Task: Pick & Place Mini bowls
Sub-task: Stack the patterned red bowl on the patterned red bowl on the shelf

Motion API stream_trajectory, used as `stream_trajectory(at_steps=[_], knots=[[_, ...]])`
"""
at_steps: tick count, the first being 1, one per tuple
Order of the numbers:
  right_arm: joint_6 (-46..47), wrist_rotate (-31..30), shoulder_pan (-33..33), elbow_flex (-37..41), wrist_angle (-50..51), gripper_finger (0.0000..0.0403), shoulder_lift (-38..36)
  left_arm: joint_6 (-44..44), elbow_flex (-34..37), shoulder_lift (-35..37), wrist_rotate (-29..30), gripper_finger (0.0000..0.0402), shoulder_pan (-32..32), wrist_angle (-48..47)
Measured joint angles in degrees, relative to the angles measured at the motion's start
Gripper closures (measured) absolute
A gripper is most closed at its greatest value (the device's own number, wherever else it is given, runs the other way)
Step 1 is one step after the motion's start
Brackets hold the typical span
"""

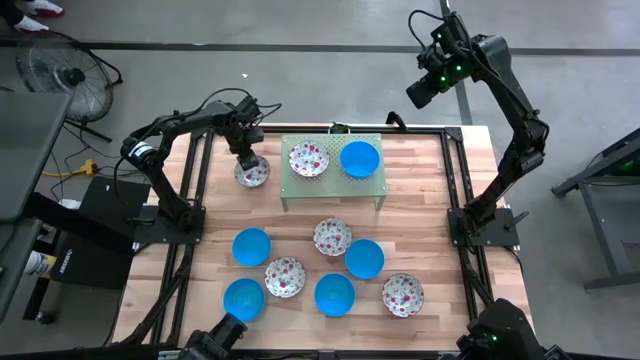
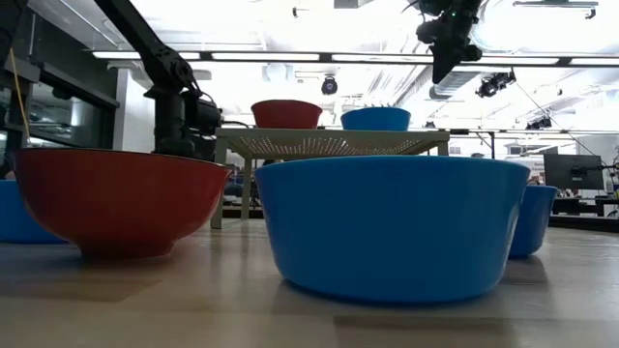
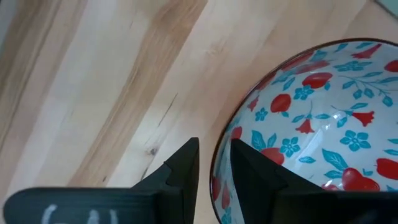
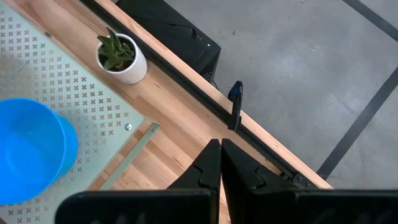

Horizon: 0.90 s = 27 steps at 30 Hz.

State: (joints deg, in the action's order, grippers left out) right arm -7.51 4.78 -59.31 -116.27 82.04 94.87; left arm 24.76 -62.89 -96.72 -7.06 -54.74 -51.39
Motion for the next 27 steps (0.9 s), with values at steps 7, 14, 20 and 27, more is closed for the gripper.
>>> stream_trajectory(at_steps=[7, 14, 20, 27], knots=[[0.0, 0.0, 0.0, 0.0, 0.0, 0.0402, 0.0, 0.1, 0.0, -2.2, -0.6, 0.0314, 0.0, 0.3], [0.0, 0.0, 0.0, 0.0, 0.0, 0.0402, 0.0, 0.4, 0.0, -2.2, -0.5, 0.0346, 0.0, 0.2], [-0.3, -0.1, 0.0, 0.0, 0.0, 0.0402, 0.0, 0.6, -0.2, -2.0, -1.5, 0.0389, 0.0, -0.6], [-0.5, 0.1, 0.0, 0.0, 0.0, 0.0402, 0.0, 1.0, -1.0, -2.1, -1.6, 0.0396, 0.0, -2.0]])
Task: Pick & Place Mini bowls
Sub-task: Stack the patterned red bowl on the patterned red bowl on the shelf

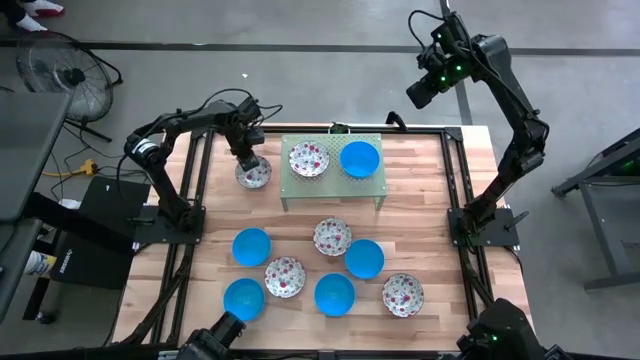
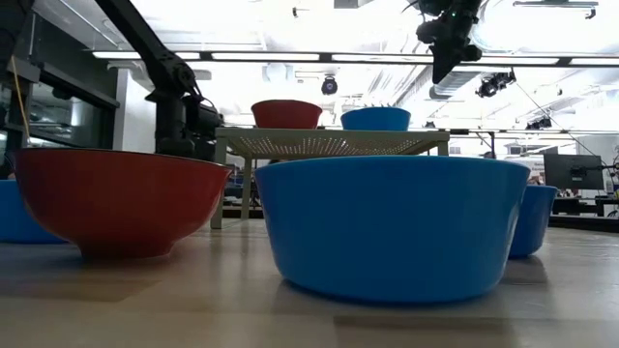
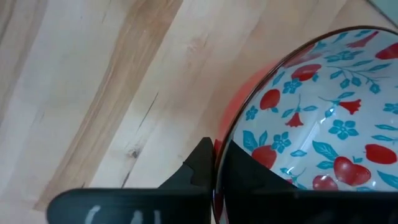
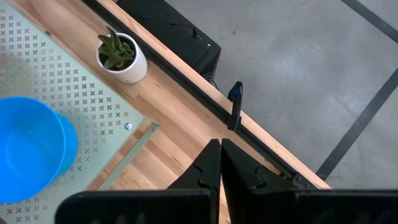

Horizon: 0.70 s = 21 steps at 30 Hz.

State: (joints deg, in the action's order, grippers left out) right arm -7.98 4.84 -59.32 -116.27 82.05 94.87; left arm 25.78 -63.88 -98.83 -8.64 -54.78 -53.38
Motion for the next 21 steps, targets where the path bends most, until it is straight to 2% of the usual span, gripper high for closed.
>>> stream_trajectory(at_steps=[6, 21], knots=[[-0.4, 0.0, 0.0, 0.0, 0.0, 0.0402, 0.0, 1.7, -4.3, -0.2, 1.4, 0.0396, 0.0, -4.0], [-2.5, 0.8, 0.0, 0.0, 0.1, 0.0402, 0.0, 5.5, -17.2, -0.1, -1.0, 0.0396, 0.0, -20.3]])
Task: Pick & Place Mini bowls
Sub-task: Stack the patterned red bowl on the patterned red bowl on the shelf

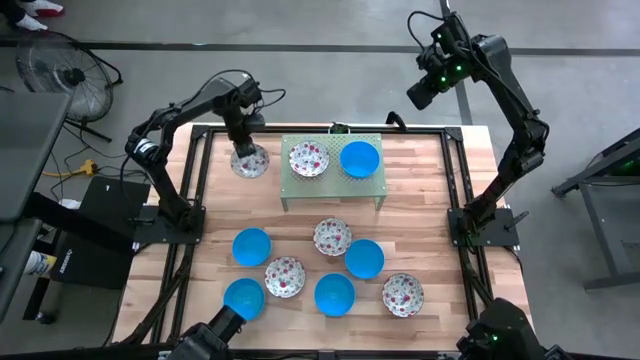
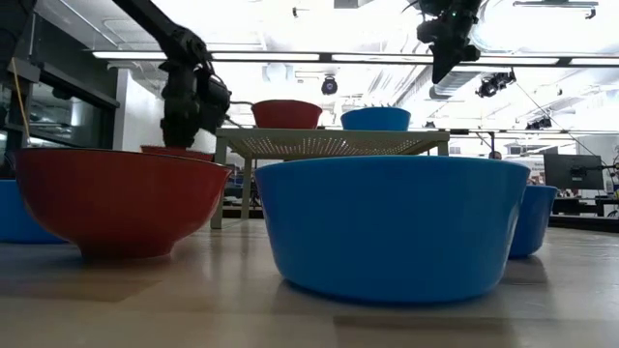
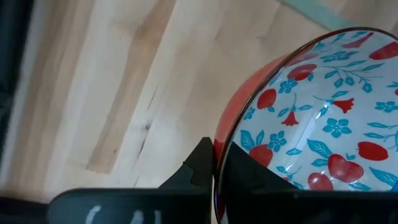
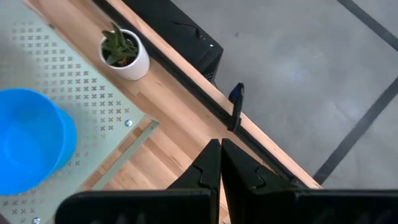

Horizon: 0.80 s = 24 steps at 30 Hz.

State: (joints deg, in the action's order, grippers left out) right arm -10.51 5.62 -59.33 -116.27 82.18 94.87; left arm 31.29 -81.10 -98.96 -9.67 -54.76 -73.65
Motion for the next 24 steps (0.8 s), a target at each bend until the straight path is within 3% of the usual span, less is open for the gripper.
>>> stream_trajectory(at_steps=[8, 17, 24], knots=[[-1.1, 1.2, 0.0, 0.0, 1.3, 0.0402, 0.0, -0.8, -8.4, 0.0, -3.2, 0.0396, 0.0, -5.2], [-2.7, 1.2, 0.0, 0.0, 1.4, 0.0402, 0.0, -6.4, -17.8, 0.0, -8.4, 0.0396, 0.2, -6.5], [-5.0, 1.2, 0.0, 0.0, 1.4, 0.0402, 0.0, -12.5, -25.0, 0.1, -9.0, 0.0396, 3.1, -6.1]])
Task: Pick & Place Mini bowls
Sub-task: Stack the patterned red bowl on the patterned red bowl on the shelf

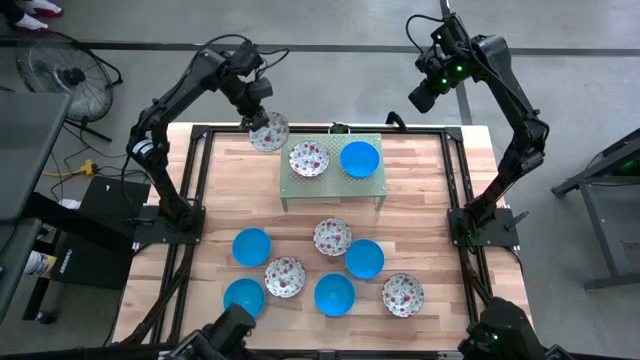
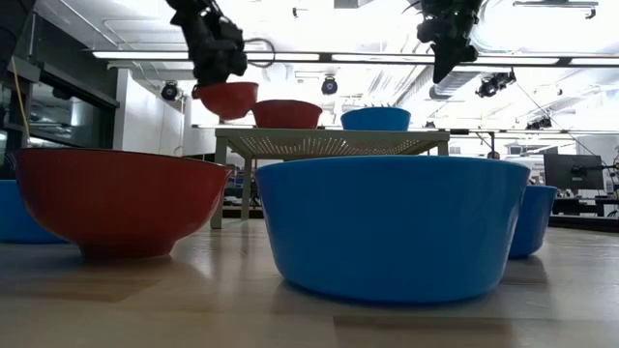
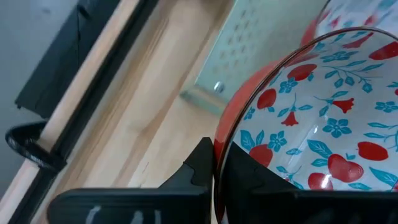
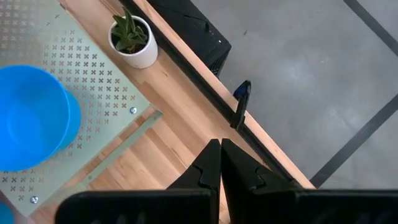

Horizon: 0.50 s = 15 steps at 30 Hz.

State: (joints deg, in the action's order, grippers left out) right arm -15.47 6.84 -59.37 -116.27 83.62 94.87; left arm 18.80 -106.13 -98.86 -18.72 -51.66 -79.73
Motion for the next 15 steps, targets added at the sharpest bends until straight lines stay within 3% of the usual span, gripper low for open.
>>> stream_trajectory(at_steps=[15], knots=[[-0.5, 0.0, 0.0, 0.0, -0.2, 0.0402, 0.0, -12.6, -1.4, 0.0, 0.0, 0.0396, 9.9, 7.8]])
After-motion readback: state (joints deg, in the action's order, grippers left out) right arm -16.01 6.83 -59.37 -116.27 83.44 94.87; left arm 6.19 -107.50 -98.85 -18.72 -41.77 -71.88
